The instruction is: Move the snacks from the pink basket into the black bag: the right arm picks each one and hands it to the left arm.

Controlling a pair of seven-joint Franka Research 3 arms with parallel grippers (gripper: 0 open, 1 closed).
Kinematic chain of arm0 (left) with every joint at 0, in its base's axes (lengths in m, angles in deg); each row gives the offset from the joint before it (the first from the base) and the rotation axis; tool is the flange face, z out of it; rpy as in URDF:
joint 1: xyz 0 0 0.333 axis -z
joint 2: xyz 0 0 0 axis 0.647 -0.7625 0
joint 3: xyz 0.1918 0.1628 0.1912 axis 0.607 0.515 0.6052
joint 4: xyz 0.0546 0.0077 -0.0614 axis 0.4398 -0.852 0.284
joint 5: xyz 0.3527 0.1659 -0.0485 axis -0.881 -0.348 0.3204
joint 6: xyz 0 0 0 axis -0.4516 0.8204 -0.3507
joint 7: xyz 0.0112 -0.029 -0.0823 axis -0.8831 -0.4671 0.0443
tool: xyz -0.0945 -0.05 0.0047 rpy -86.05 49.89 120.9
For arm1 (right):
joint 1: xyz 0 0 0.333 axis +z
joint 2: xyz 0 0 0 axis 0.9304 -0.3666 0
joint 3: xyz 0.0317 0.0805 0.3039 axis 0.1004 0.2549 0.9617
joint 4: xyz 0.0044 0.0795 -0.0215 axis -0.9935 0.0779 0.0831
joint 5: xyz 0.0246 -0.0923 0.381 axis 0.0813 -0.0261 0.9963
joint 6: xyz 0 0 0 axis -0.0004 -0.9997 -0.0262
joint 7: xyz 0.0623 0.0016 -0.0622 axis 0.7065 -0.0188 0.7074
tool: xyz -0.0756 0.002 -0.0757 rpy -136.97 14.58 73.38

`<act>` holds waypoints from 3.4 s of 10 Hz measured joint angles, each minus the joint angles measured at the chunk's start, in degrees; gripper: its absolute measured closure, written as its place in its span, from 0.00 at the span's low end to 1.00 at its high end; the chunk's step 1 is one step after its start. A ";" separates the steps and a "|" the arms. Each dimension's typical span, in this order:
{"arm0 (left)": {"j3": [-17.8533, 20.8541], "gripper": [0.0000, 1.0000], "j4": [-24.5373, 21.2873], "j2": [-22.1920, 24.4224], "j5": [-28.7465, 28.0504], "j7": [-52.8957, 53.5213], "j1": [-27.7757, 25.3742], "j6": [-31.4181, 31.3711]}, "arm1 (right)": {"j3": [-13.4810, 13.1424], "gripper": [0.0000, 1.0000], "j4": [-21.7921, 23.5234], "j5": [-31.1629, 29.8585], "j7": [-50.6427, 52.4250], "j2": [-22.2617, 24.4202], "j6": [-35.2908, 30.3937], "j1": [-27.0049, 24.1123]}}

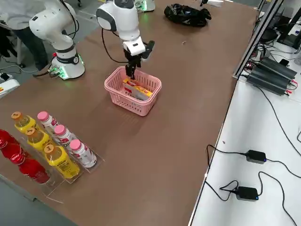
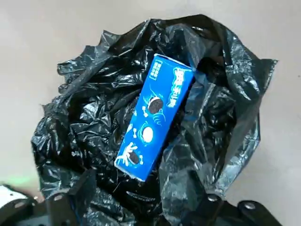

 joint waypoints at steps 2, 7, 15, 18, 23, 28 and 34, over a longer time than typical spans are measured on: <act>-2.24 0.01 7.00 1.23 0.05 0.00 0.04 7.39 | 0.00 0.00 1.89 0.00 0.06 0.20 2.09 -0.95; -6.21 0.00 23.78 2.21 2.17 10.53 0.10 17.95 | 0.03 0.00 5.57 -0.05 0.10 0.21 7.40 -1.26; 2.63 0.00 38.11 2.40 9.65 38.39 4.39 29.25 | 0.23 0.00 9.42 4.26 -0.06 -2.13 12.50 -1.32; 8.64 0.00 39.99 2.73 9.70 43.17 13.95 29.39 | 0.86 0.00 9.44 7.87 -0.03 -4.64 14.45 -0.90; 13.64 0.00 40.70 7.42 9.69 49.32 21.00 31.82 | 1.09 0.00 9.41 9.61 -0.05 -8.38 19.05 0.53; 14.89 0.00 40.16 5.80 9.68 49.46 20.96 31.93 | 1.04 0.01 9.31 9.69 -0.05 -11.25 22.07 0.52; 14.22 0.00 40.17 4.95 9.69 49.36 21.82 31.93 | 1.02 0.04 8.96 9.78 -0.05 -12.19 22.31 0.50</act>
